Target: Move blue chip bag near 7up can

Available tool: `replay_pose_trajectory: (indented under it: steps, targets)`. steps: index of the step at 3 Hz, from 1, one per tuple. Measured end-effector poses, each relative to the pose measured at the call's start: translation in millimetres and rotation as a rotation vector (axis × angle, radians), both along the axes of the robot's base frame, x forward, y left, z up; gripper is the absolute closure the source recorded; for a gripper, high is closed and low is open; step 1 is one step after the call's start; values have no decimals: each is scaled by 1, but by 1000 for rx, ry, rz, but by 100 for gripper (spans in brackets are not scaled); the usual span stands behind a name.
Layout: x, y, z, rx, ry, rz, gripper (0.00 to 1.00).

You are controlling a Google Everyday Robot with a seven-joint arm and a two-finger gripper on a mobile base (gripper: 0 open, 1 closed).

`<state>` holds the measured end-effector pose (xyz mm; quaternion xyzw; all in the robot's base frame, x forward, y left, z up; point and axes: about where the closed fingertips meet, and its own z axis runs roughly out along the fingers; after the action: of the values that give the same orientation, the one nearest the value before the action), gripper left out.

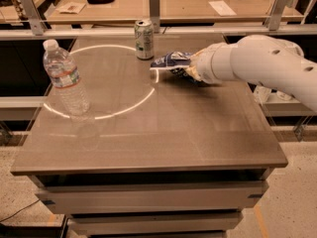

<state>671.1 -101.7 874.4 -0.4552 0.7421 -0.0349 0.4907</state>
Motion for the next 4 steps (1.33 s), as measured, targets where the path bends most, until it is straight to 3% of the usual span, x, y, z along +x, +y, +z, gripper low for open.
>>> replay_pose_trajectory:
  steps: [2, 3, 4]
  targets:
    - [46, 45, -1, 17, -16, 87, 100]
    - [59, 73, -5, 45, -3, 126, 100]
    - [63, 84, -6, 58, 11, 146, 100]
